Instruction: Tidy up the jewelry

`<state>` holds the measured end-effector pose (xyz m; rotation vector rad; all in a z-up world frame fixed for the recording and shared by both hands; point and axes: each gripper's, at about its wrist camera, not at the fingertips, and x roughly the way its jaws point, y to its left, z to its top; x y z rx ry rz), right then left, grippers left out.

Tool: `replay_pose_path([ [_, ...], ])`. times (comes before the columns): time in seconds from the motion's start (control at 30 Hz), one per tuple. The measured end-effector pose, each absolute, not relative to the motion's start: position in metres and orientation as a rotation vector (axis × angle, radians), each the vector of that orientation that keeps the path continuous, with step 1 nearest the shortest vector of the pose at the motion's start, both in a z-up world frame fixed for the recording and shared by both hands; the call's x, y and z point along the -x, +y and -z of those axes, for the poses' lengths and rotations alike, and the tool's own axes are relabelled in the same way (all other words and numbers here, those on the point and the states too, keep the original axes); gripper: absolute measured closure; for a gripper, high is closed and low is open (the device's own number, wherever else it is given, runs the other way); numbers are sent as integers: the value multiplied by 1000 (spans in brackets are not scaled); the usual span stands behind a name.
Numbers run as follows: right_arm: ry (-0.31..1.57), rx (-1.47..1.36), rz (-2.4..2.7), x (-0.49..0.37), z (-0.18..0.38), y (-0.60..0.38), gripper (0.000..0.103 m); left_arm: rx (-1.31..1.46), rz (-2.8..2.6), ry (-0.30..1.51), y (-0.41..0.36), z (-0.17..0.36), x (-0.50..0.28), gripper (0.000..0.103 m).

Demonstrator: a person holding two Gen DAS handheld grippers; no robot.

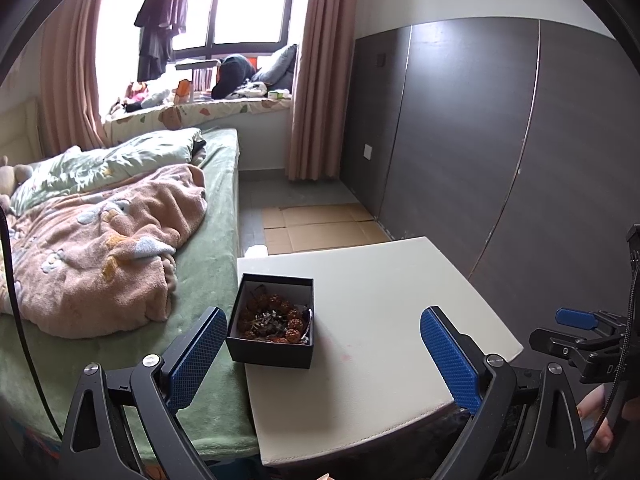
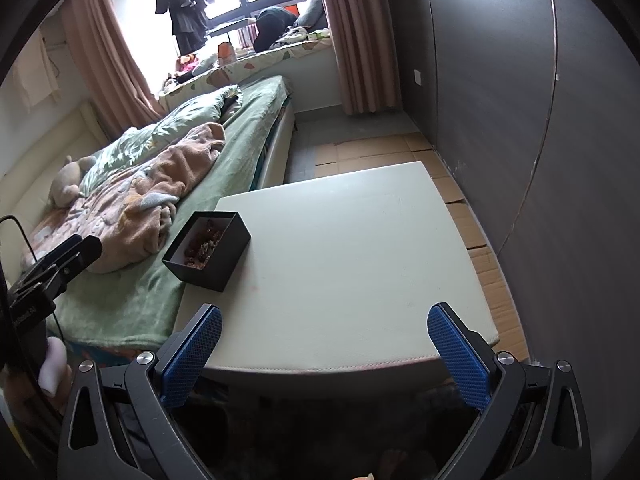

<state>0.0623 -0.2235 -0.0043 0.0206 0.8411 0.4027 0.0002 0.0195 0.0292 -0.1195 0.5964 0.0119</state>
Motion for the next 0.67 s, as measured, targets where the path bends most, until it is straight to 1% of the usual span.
replay_pose_path([
  [0.67,853,-19,-391,-61,8,-220,0,99,-8,602,15,-28,-2,5],
])
